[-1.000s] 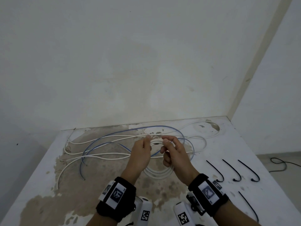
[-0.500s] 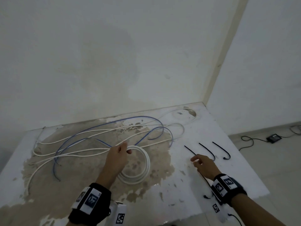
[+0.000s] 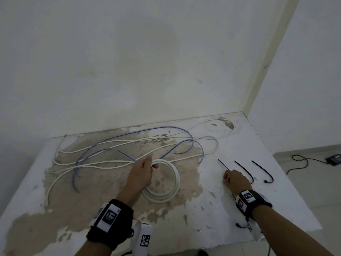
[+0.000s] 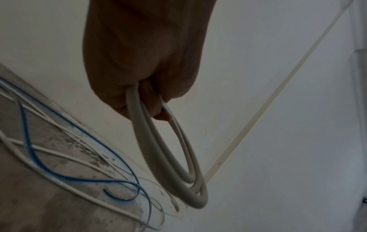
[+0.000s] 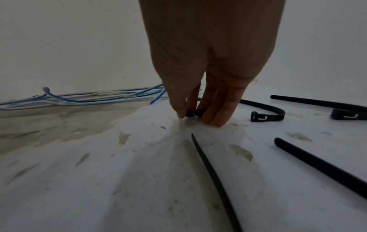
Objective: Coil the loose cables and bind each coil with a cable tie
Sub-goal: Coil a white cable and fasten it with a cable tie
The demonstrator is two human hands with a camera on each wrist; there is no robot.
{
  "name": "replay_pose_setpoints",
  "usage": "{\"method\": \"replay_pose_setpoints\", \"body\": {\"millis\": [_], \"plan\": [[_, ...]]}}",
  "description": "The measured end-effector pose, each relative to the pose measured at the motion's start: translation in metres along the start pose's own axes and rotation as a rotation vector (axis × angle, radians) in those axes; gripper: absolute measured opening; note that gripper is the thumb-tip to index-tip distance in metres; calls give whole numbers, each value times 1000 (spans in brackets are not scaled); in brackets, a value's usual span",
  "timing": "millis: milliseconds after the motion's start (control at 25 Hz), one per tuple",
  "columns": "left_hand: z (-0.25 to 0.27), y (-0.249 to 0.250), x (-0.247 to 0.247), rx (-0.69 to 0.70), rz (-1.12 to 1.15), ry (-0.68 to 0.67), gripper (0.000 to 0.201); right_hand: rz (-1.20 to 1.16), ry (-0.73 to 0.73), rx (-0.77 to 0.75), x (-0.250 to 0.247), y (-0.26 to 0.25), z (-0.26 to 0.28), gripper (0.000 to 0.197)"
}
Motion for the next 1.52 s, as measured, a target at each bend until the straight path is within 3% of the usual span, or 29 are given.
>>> {"method": "replay_pose_setpoints", "body": {"millis": [120,200,320,440,560,720,920,1200,1320,1440,1520], "plan": [[-3,5,-2,-3,72,23,50,20,-42,-36,-3,1,2,9],[-5,7,-2,16,99,53,50,-88,35,-51,-16,-5,4,14],[-8,11,-5,23,113,122,49,-659,150,59,-66,-49,12,5],[-12,17,-9,25,125,177,48,-1273,-122,114,-134,-116,37,14],[-17,26,-14,61,161,225,48,-1515,-381,104,-179,-167,62,24],[-21,35,-22,111,248,351,50,-1647,-519,251,-173,-203,77,21],[-20,42,-23,159,380,425,48,-1822,-377,417,-148,-226,73,8],[-11,46,-30,8,593,328,46,-1588,-247,266,-149,-241,69,13],[-7,47,-33,-26,618,290,45,-1453,-295,148,-155,-245,73,18],[-5,46,-33,-78,713,295,40,-1433,-361,186,-155,-250,78,16],[-5,44,-32,-81,763,307,37,-1446,-316,181,-155,-254,79,14]]}}
Point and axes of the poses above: each hand's wrist, its own z-axis away from the middle knuckle, its own x-axis out of the palm, y = z × x, the point moved 3 cm from there along -z, towards the middle knuckle, and after that the axes turned 15 degrees about y, right-handed, at the moved point
